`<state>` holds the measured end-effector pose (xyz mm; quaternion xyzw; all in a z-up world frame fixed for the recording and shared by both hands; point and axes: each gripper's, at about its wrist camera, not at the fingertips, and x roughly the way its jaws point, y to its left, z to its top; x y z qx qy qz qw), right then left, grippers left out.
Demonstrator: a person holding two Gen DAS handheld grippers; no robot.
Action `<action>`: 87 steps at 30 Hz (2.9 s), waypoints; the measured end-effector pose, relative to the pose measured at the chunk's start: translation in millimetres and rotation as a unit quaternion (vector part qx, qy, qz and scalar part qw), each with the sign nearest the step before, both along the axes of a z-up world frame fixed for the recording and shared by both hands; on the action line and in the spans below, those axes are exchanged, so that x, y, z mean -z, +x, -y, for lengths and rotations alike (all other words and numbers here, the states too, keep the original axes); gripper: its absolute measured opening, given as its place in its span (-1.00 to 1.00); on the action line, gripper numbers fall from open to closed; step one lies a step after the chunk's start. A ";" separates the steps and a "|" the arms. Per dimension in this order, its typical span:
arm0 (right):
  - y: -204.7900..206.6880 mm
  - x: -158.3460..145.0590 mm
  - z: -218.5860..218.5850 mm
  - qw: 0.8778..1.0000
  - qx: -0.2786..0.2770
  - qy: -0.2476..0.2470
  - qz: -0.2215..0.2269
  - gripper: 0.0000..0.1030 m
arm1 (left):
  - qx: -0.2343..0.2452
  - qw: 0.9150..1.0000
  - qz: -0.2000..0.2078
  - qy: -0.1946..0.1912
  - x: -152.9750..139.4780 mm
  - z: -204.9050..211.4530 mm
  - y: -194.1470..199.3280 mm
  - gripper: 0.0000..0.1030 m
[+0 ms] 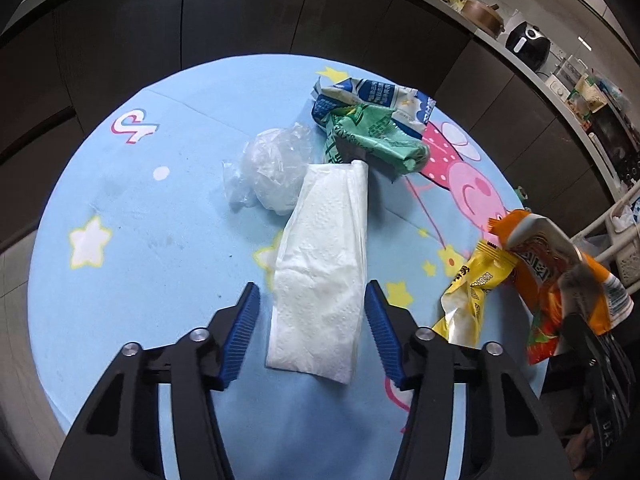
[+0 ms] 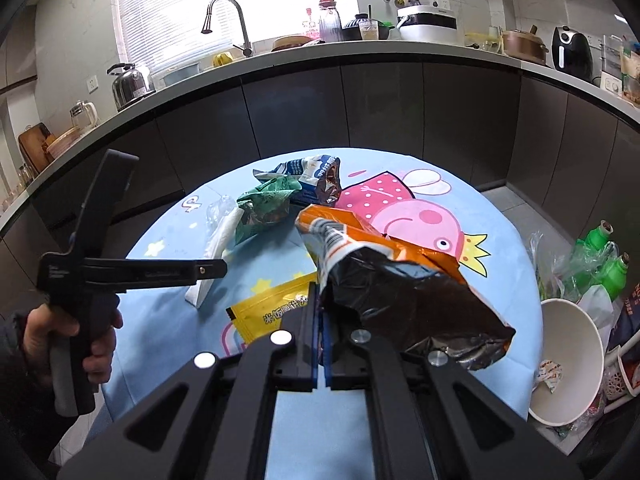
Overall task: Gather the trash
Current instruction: 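Grasp the white tissue with the left gripper while the right gripper grasps the orange chip bag, then carry the tissue and chip bag to the white bucket and release both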
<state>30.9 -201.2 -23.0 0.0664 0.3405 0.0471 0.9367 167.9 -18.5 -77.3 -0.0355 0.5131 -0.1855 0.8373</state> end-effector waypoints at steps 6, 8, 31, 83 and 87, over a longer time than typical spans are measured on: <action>-6.5 -6.9 7.4 1.000 0.006 0.019 0.013 -0.93 | 0.013 1.000 -0.005 0.004 -3.0 -1.0 -7.2 -0.93; -9.8 -9.7 8.7 1.000 0.008 0.022 0.017 -0.93 | 0.019 1.000 -0.003 -0.005 -10.7 -1.4 -14.6 -0.95; -73.4 -59.2 73.1 0.992 0.079 0.028 0.095 -0.94 | 0.177 0.976 0.094 -0.081 -140.0 108.1 -82.0 -0.96; -97.9 108.4 259.9 0.979 0.193 0.060 -0.018 0.93 | 0.273 0.961 0.042 -0.026 -29.1 362.9 -67.9 0.83; -100.7 87.2 252.7 0.981 0.189 0.051 -0.002 0.93 | 0.264 0.963 0.057 -0.030 -42.4 348.9 -69.5 0.83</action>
